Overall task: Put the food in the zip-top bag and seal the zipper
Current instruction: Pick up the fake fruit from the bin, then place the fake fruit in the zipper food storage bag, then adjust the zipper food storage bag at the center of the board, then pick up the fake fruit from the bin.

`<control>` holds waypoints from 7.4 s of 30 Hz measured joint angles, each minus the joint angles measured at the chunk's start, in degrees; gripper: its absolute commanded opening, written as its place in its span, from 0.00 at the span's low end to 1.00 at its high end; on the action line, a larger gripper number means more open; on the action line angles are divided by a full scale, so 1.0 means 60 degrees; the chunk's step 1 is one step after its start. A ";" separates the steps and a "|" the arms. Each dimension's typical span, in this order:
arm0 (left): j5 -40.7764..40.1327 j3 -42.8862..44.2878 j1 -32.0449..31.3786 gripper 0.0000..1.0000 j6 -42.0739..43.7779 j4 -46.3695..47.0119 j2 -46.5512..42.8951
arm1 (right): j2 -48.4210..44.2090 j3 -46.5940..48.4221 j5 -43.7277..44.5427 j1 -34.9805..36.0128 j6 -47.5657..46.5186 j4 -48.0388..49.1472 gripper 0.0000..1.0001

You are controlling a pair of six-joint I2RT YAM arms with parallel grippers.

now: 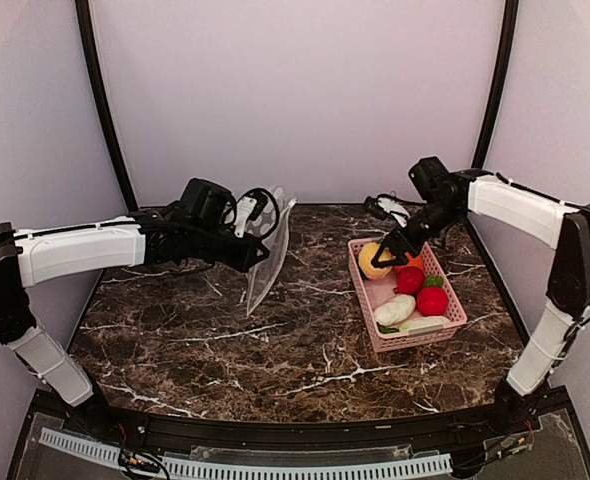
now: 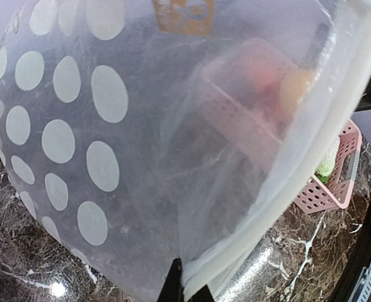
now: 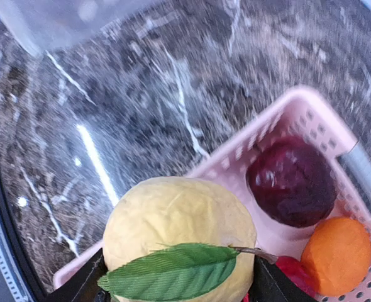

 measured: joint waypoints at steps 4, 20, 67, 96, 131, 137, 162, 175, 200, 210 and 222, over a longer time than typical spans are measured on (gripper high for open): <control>0.0149 -0.0044 0.0015 0.01 -0.0288 0.0495 -0.0182 | -0.1118 0.0667 -0.1362 0.0102 -0.0007 -0.0073 0.42; 0.0820 0.1082 0.0007 0.01 -0.2849 0.1563 0.0033 | -0.0659 0.4073 -0.3759 0.2328 0.0714 -0.0135 0.42; 0.0892 -0.0758 -0.0543 0.01 -0.4237 0.0958 -0.2036 | 0.0911 0.3807 -0.0306 0.3559 0.1770 0.1078 0.41; 0.0707 -0.0758 -0.0707 0.01 -0.3909 0.1297 -0.2160 | 0.0863 0.4291 0.0492 0.4156 0.1399 0.0601 0.89; -0.2539 0.1275 -0.0426 0.01 -0.1785 -0.3111 -0.2783 | 0.1749 0.6186 0.3872 0.3413 0.2160 0.0718 0.00; -0.3439 0.2674 -0.0364 0.01 -0.0914 -0.4156 -0.1989 | 0.1792 0.6568 0.2535 0.3555 0.2346 0.0331 0.00; -0.6186 0.5209 -0.0146 0.01 0.2215 -0.6583 0.0721 | 0.3085 0.6859 0.0397 0.3534 0.3271 0.0816 0.21; -0.5315 0.3916 -0.0113 0.01 0.2415 -0.5377 0.0616 | 0.0732 0.4506 0.1417 0.3581 0.2146 0.0583 0.73; -0.0317 0.1494 0.0004 0.01 0.1016 -0.1683 0.0222 | -0.2816 -0.2000 0.1982 0.0047 -0.0510 0.0987 0.63; -0.0601 0.0907 0.0036 0.01 0.1133 -0.1177 -0.1180 | -0.1035 -0.1625 0.3038 -0.0084 -0.0517 0.0845 0.62; -0.0761 0.0772 0.0040 0.01 0.1155 -0.1086 -0.1268 | -0.0393 -0.1512 0.4025 -0.0262 -0.0222 0.0765 0.75</control>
